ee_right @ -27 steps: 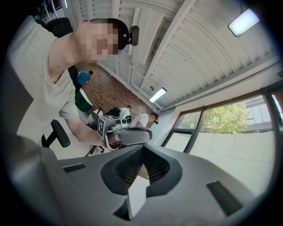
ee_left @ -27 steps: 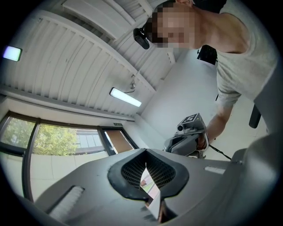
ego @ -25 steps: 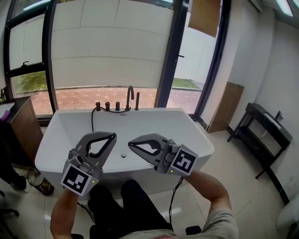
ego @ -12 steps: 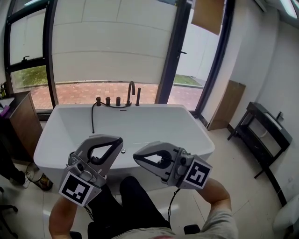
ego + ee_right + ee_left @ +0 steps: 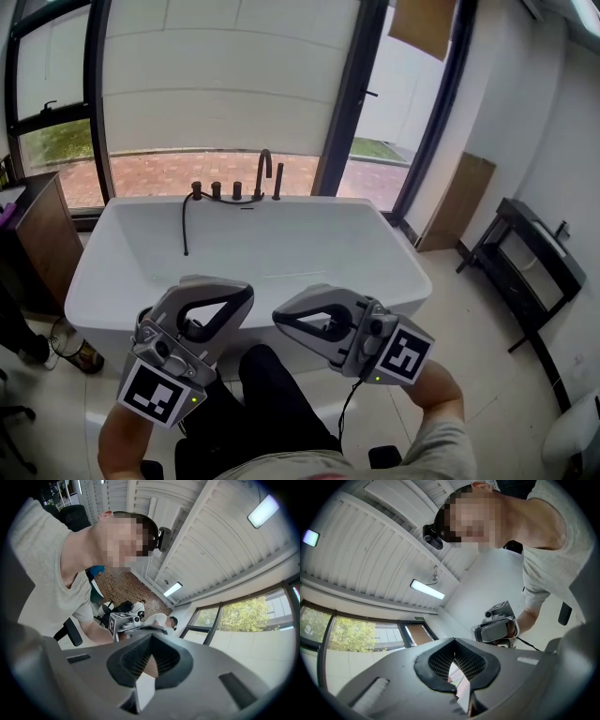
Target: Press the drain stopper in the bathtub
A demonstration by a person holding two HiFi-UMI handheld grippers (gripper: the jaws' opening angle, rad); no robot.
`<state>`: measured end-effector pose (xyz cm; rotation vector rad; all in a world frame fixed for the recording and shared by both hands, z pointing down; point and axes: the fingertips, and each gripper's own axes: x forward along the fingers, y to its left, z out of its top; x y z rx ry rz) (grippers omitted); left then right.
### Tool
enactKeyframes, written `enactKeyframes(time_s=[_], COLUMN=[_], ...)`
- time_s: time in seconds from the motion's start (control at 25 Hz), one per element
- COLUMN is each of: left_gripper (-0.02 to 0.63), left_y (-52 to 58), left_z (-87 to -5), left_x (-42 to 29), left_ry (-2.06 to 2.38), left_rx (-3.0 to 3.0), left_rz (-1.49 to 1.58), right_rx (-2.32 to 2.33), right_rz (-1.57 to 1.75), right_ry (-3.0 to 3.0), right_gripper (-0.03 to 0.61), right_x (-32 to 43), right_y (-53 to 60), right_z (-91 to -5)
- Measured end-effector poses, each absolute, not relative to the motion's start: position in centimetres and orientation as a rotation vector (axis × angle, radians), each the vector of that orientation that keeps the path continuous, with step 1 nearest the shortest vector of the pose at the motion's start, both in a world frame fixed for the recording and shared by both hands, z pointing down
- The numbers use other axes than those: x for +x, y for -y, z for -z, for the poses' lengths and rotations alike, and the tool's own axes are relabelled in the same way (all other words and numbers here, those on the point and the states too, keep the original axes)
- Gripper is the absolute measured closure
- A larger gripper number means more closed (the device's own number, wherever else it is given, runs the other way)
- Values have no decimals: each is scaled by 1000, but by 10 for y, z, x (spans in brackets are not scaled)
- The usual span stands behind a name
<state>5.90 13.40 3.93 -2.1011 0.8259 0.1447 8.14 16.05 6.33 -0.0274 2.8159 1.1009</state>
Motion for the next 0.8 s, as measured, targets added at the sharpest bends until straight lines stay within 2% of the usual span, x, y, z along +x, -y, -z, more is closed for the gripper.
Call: enactKeyframes(time_s=[0.8], left_gripper=[607], left_y=[-118], left_z=[-54], left_x=[55], left_ry=[-846], left_rx=[-2137], left_rz=[-118], right_rx=[-65], right_rz=[-1094], right_ry=[-2827], right_gripper=[578], right_x=[89], right_y=[-149], right_z=[-75])
